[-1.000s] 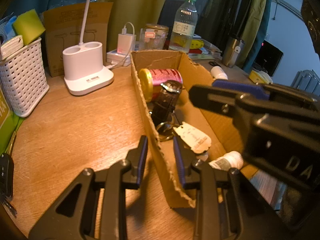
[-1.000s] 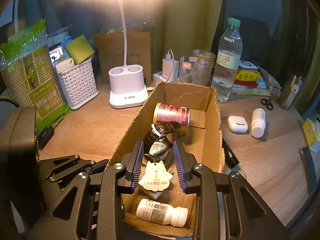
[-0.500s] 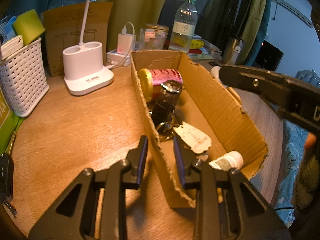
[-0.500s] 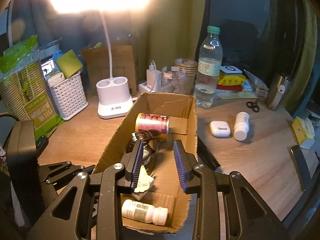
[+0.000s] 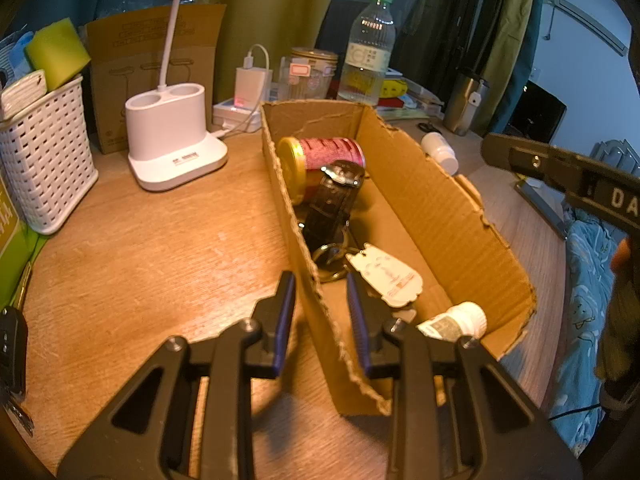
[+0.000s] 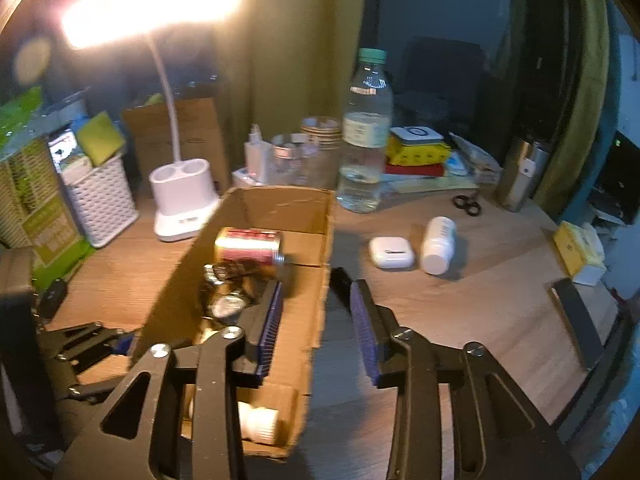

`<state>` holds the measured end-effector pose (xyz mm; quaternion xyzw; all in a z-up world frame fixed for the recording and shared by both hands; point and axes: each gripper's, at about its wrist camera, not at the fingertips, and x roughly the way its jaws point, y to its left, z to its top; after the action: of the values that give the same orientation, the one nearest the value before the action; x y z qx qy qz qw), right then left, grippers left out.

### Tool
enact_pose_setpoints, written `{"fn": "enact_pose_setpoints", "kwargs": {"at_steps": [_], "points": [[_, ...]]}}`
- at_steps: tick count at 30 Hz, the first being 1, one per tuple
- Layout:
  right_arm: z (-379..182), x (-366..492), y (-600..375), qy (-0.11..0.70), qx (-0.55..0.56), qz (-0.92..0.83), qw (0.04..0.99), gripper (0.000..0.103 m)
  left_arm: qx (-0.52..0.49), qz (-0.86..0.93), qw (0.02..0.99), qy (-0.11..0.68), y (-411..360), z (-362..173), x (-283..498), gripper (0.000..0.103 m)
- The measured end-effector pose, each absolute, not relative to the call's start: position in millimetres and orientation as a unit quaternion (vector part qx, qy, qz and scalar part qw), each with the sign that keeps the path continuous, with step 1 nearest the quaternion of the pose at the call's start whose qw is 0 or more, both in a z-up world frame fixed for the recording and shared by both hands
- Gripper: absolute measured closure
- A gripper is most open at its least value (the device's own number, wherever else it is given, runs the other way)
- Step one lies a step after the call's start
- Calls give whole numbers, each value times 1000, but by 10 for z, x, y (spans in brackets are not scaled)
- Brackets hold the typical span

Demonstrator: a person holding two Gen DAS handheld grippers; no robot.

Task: Organize rigid objects
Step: 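Move the right tool to the black flashlight and close on it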

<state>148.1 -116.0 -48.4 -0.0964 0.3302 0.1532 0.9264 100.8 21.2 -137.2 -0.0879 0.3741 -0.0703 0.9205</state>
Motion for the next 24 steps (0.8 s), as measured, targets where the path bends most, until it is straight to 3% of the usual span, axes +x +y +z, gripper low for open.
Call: {"fn": "enact_pose_setpoints", "kwargs": {"at_steps": [24], "points": [[-1186,2085,-1754,412,-25,127,902,61,-88,-70,921,374,210,-1372,1007,75]]}}
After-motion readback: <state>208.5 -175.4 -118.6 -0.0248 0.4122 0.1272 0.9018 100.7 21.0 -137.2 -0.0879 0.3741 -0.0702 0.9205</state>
